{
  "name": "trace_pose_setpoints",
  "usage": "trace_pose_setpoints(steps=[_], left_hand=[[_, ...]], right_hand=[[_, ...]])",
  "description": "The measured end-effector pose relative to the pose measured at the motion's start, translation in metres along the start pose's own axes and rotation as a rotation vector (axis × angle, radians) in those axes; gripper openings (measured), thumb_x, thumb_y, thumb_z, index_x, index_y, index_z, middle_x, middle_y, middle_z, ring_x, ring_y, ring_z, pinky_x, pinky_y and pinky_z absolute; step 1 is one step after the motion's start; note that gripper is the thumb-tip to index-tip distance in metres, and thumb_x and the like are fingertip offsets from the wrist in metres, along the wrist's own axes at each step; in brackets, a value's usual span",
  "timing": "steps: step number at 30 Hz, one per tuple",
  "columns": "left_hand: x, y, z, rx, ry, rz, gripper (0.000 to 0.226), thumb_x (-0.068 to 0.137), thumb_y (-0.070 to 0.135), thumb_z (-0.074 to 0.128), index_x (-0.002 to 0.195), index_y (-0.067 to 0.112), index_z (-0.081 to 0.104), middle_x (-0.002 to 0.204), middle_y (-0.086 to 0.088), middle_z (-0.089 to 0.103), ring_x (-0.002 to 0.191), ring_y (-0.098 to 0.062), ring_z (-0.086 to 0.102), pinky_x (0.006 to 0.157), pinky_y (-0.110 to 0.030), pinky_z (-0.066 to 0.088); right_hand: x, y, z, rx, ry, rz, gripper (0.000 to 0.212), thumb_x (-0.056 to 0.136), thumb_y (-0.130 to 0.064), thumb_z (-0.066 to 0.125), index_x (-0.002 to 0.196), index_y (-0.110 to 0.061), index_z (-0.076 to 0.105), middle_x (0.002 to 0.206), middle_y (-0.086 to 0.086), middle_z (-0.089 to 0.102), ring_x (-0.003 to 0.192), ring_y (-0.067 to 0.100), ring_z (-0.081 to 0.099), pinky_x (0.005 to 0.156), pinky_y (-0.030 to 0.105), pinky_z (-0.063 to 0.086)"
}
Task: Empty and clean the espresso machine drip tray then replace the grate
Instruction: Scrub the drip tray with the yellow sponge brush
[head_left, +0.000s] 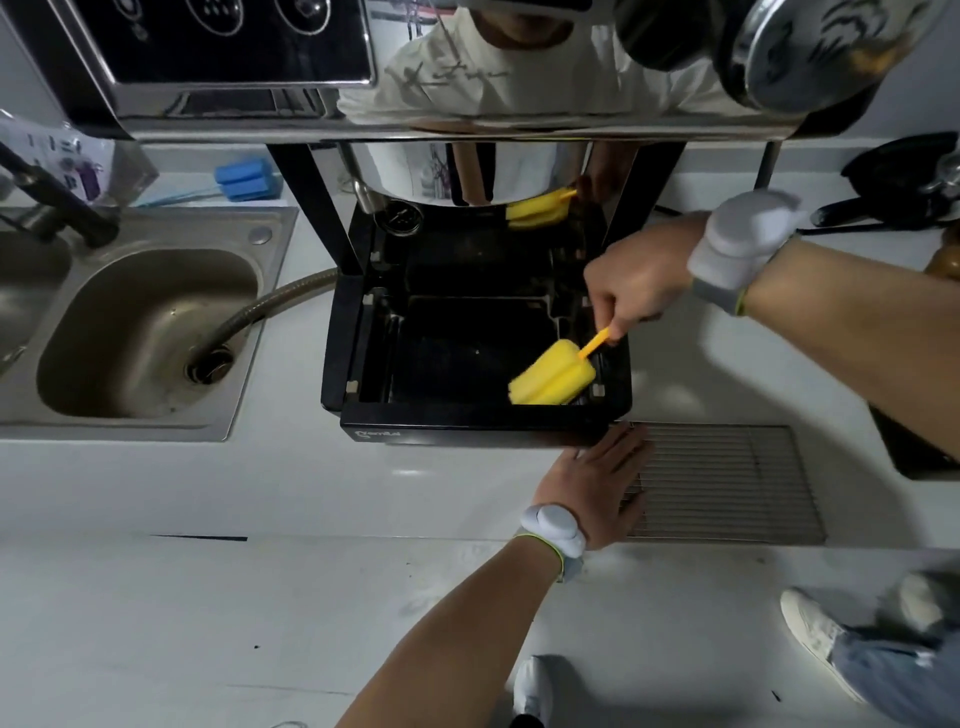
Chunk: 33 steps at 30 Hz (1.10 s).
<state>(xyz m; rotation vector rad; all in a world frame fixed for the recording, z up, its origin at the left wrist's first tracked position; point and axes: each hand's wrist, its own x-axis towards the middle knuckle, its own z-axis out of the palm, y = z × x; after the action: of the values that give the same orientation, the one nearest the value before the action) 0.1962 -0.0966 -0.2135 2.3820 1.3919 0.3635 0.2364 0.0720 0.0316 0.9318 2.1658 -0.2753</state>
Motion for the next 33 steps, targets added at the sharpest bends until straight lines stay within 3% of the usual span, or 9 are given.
trace_pose_setpoints(steps=[4, 7, 15, 18, 20, 24, 26, 29, 33], left_hand=[[0.000, 0.000, 0.000, -0.004, 0.002, -0.001, 0.060, 0.096, 0.044, 0.041, 0.151, 0.020, 0.032, 0.162, 0.005, 0.023, 0.150, -0.012, 0.014, 0.108, -0.039, 0.031], [0.001, 0.000, -0.001, -0.002, 0.001, -0.003, 0.061, 0.096, 0.045, 0.041, 0.151, 0.022, 0.031, 0.162, 0.007, 0.022, 0.150, -0.011, 0.014, 0.106, -0.038, 0.033], [0.001, 0.000, -0.001, 0.009, 0.015, -0.002, 0.060, 0.095, 0.046, 0.040, 0.150, 0.021, 0.034, 0.161, 0.006, 0.024, 0.149, -0.011, 0.016, 0.102, -0.037, 0.036], [-0.001, 0.000, 0.000, 0.003, 0.027, 0.002, 0.059, 0.095, 0.044, 0.042, 0.149, 0.020, 0.037, 0.160, 0.005, 0.027, 0.149, -0.012, 0.018, 0.103, -0.037, 0.035], [-0.001, 0.001, -0.001, -0.004, 0.039, 0.006, 0.059, 0.095, 0.044, 0.044, 0.148, 0.019, 0.039, 0.160, 0.005, 0.029, 0.148, -0.012, 0.020, 0.105, -0.038, 0.035], [0.000, 0.001, -0.002, -0.001, 0.033, 0.008, 0.059, 0.096, 0.044, 0.042, 0.149, 0.021, 0.036, 0.160, 0.005, 0.027, 0.149, -0.012, 0.019, 0.106, -0.039, 0.034], [0.000, 0.000, -0.001, -0.003, 0.022, 0.005, 0.060, 0.096, 0.045, 0.041, 0.151, 0.022, 0.033, 0.161, 0.006, 0.025, 0.149, -0.012, 0.017, 0.105, -0.038, 0.034], [0.001, 0.000, -0.001, -0.004, 0.018, 0.007, 0.060, 0.096, 0.045, 0.041, 0.150, 0.021, 0.034, 0.161, 0.005, 0.025, 0.149, -0.013, 0.018, 0.105, -0.039, 0.035], [0.000, 0.001, -0.001, -0.015, 0.027, 0.011, 0.059, 0.095, 0.044, 0.041, 0.149, 0.020, 0.037, 0.160, 0.004, 0.028, 0.148, -0.013, 0.021, 0.103, -0.039, 0.037]], right_hand=[[-0.008, 0.006, -0.012, -0.029, 0.236, 0.003, 0.020, 0.087, -0.030, 0.063, 0.095, -0.019, 0.078, 0.063, -0.005, 0.066, 0.068, 0.020, 0.062, 0.061, 0.031, 0.049], [-0.003, -0.003, -0.007, 0.063, 0.431, 0.015, 0.021, 0.090, -0.027, 0.056, 0.086, -0.023, 0.076, 0.064, -0.005, 0.060, 0.069, 0.023, 0.063, 0.063, 0.038, 0.056], [-0.018, -0.013, 0.007, -0.032, 0.086, 0.034, 0.021, 0.089, -0.024, 0.064, 0.107, -0.022, 0.074, 0.084, -0.004, 0.068, 0.075, 0.015, 0.063, 0.056, 0.024, 0.046], [-0.029, -0.020, -0.006, -0.212, 0.177, 0.066, 0.017, 0.087, -0.019, 0.059, 0.091, -0.014, 0.075, 0.078, 0.003, 0.069, 0.063, 0.019, 0.062, 0.043, 0.020, 0.031], [-0.031, -0.023, -0.015, -0.237, 0.296, 0.078, 0.018, 0.087, -0.016, 0.056, 0.075, -0.011, 0.068, 0.065, 0.002, 0.061, 0.050, 0.019, 0.051, 0.042, 0.023, 0.031], [-0.025, -0.033, -0.010, -0.237, 0.419, 0.083, 0.025, 0.089, -0.014, 0.052, 0.064, -0.014, 0.050, 0.060, 0.000, 0.044, 0.047, 0.017, 0.040, 0.044, 0.025, 0.032], [-0.023, -0.035, 0.003, -0.188, 0.349, 0.090, 0.019, 0.090, -0.014, 0.052, 0.072, -0.012, 0.056, 0.064, 0.000, 0.046, 0.050, 0.018, 0.043, 0.051, 0.030, 0.042], [-0.034, -0.027, 0.010, -0.112, 0.218, 0.083, 0.020, 0.089, -0.017, 0.057, 0.102, -0.016, 0.072, 0.094, 0.004, 0.068, 0.081, 0.025, 0.066, 0.070, 0.035, 0.056], [-0.048, -0.020, 0.002, -0.182, 0.237, 0.058, 0.017, 0.089, -0.019, 0.060, 0.102, -0.017, 0.070, 0.099, 0.005, 0.067, 0.084, 0.026, 0.064, 0.065, 0.034, 0.051]])
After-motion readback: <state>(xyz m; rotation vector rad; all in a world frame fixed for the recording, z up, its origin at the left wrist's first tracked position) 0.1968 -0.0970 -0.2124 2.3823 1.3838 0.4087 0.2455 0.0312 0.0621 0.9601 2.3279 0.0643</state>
